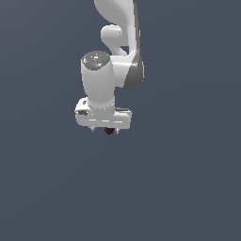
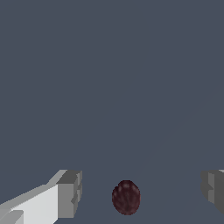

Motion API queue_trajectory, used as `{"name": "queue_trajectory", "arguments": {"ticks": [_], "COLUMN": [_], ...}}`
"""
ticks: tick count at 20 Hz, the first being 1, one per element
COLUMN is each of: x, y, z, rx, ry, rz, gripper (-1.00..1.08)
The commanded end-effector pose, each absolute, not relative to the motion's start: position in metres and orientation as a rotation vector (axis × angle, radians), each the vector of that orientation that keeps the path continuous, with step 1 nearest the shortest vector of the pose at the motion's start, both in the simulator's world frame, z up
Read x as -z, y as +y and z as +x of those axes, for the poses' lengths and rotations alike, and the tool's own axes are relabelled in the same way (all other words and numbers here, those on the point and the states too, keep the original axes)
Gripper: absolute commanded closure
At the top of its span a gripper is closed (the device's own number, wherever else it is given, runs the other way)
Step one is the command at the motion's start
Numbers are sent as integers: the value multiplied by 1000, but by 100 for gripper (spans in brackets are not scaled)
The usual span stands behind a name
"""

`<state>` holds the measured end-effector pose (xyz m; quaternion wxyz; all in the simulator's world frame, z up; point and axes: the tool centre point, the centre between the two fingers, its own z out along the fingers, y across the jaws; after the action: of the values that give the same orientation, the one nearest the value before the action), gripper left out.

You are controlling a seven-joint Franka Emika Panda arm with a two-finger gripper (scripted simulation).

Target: Pick up the object and move it to a goal position.

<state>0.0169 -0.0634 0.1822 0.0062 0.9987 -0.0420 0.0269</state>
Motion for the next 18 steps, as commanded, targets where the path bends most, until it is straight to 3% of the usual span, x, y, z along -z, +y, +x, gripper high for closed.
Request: {"name": "queue_trajectory", "arguments": {"ticks": [1,10,18], "x": [-182,-201,-194], "y": [-63,-91,-88], "z": [17,22,18], "rx": [-84,-125,-120], "ry": [-131,-136,-186], "rz": [3125,3095,3099], "gripper": [-92,-92,-92]}}
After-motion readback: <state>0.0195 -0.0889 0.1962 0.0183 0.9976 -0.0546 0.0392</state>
